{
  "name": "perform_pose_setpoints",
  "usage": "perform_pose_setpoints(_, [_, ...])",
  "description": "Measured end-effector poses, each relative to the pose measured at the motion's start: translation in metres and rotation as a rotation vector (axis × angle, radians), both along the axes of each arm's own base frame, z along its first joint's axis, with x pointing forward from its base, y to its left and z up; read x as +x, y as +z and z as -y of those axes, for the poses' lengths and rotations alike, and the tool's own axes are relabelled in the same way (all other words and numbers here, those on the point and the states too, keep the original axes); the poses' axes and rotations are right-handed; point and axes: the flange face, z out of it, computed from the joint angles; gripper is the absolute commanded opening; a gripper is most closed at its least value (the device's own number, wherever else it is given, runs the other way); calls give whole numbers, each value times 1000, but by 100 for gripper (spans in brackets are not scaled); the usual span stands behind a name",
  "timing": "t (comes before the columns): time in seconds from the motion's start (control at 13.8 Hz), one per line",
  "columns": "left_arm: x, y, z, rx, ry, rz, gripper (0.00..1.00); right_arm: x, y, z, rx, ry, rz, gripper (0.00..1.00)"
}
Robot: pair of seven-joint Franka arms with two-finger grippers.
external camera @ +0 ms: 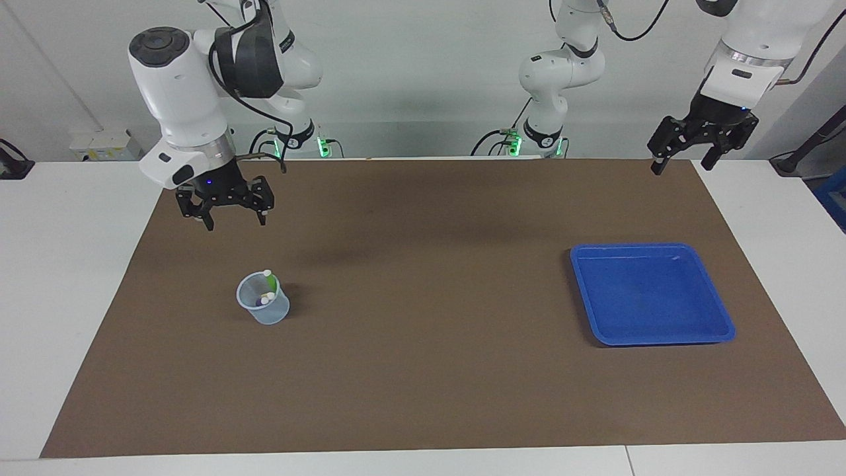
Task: Transfer and insert pens with both arms
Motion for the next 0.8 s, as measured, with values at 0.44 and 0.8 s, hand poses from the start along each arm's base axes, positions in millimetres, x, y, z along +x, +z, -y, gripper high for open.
perform_pose_setpoints(0.44, [-8,-10,1,7,1,-34,100,-36,38,-8,41,-8,-53,100])
perform_pose_setpoints(0.8, [-13,-8,2,11,1,-35,100,-51,55,-11,66,-12,-56,100])
